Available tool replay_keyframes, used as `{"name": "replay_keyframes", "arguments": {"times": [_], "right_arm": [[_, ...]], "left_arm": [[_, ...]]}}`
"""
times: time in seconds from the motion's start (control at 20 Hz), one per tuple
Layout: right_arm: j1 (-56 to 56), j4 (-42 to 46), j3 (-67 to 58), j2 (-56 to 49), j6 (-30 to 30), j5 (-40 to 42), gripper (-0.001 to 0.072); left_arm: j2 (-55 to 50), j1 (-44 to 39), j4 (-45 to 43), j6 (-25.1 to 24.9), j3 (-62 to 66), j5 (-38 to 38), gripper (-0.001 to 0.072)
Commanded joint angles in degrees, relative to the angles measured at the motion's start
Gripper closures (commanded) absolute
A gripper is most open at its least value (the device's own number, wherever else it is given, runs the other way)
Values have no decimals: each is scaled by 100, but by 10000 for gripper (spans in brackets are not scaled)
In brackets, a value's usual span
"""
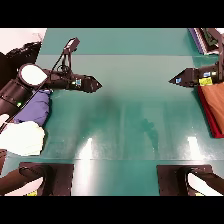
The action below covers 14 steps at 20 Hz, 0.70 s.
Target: Fold the shirts.
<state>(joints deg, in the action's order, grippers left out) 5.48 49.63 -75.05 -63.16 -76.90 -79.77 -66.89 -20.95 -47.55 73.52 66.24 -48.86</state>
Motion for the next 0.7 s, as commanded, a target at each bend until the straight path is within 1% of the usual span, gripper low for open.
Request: {"name": "replay_keyframes", "arguments": {"times": [0.0, 0.5, 0.65], "right_arm": [[33, -9, 2, 2, -2, 22, 694], [33, -9, 2, 2, -2, 22, 694], [33, -9, 2, 2, -2, 22, 694]], "left_arm": [[0, 0, 0, -2, 2, 2, 685], [0, 0, 4, 4, 2, 0, 684], [0, 0, 179, -4, 2, 96, 684]]}}
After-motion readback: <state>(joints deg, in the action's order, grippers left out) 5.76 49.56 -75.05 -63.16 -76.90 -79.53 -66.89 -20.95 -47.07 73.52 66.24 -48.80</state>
